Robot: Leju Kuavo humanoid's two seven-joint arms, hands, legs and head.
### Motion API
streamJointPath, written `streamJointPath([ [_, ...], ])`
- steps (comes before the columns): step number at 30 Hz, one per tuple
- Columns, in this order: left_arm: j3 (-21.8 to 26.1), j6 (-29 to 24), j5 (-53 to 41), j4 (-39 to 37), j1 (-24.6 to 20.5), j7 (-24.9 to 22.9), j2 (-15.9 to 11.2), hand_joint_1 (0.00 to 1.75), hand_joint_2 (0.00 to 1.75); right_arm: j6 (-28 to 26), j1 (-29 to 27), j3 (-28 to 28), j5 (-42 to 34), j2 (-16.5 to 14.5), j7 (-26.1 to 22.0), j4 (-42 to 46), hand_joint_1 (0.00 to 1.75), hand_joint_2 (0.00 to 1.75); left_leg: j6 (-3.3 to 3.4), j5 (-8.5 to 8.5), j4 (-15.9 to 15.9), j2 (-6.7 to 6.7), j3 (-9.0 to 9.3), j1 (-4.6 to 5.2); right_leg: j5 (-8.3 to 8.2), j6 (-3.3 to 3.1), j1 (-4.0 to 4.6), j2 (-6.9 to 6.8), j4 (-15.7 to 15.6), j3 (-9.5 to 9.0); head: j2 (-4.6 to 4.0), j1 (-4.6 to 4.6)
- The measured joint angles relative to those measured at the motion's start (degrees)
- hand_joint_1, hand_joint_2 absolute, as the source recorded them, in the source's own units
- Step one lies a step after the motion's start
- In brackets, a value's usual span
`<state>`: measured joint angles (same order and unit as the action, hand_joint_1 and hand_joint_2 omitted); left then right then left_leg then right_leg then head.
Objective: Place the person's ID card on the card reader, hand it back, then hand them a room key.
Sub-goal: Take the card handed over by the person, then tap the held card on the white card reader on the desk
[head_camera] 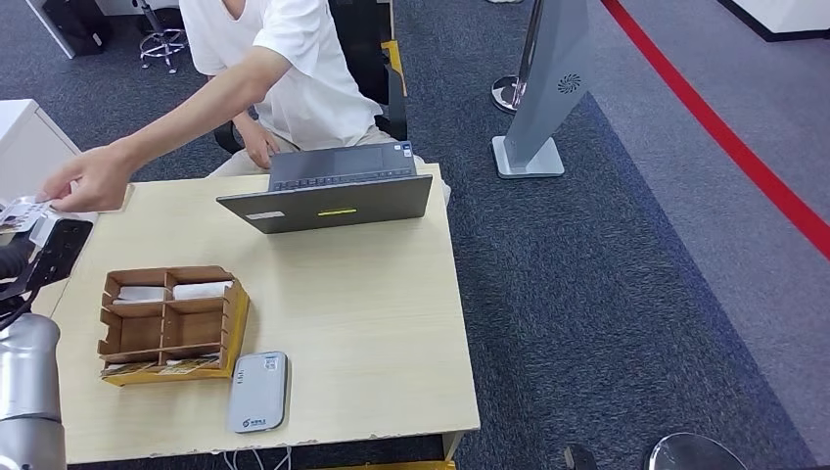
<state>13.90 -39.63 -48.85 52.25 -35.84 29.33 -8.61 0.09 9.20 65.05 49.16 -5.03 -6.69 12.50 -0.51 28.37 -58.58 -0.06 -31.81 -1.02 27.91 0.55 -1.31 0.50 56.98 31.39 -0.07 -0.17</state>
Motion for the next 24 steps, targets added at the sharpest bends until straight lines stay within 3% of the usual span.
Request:
streamJointPath([
  [11,-0.94,0.0,-0.56,-1.25,-0.35,-1.29,-0.24,0.0,1.75,0.09,0.0,-0.01,-0.04,0.0,0.0,-0.07,0.0,1.75,0.0,0.0,0.0,0.0,-0.01,0.0,0.0,0.0,0.0,0.0,0.0,0.01,0.0,0.01],
  [15,-1.67,0.0,-0.98,-1.69,-0.86,-1.88,-0.58,1.74,1.75,0.25,-0.02,-0.02,-0.04,0.0,0.06,-0.1,0.0,1.75,0.0,0.0,0.0,0.0,-0.01,0.0,0.0,0.0,0.0,0.0,0.0,0.01,0.0,0.01],
  [24,-2.23,0.0,-1.08,-1.79,-0.95,-0.78,-0.76,1.75,1.75,-0.09,-0.04,-0.08,-0.07,0.0,0.09,-0.11,0.0,1.75,0.0,0.01,0.0,0.01,-0.05,0.0,0.0,0.0,0.0,0.01,0.0,0.05,0.0,-0.01],
])
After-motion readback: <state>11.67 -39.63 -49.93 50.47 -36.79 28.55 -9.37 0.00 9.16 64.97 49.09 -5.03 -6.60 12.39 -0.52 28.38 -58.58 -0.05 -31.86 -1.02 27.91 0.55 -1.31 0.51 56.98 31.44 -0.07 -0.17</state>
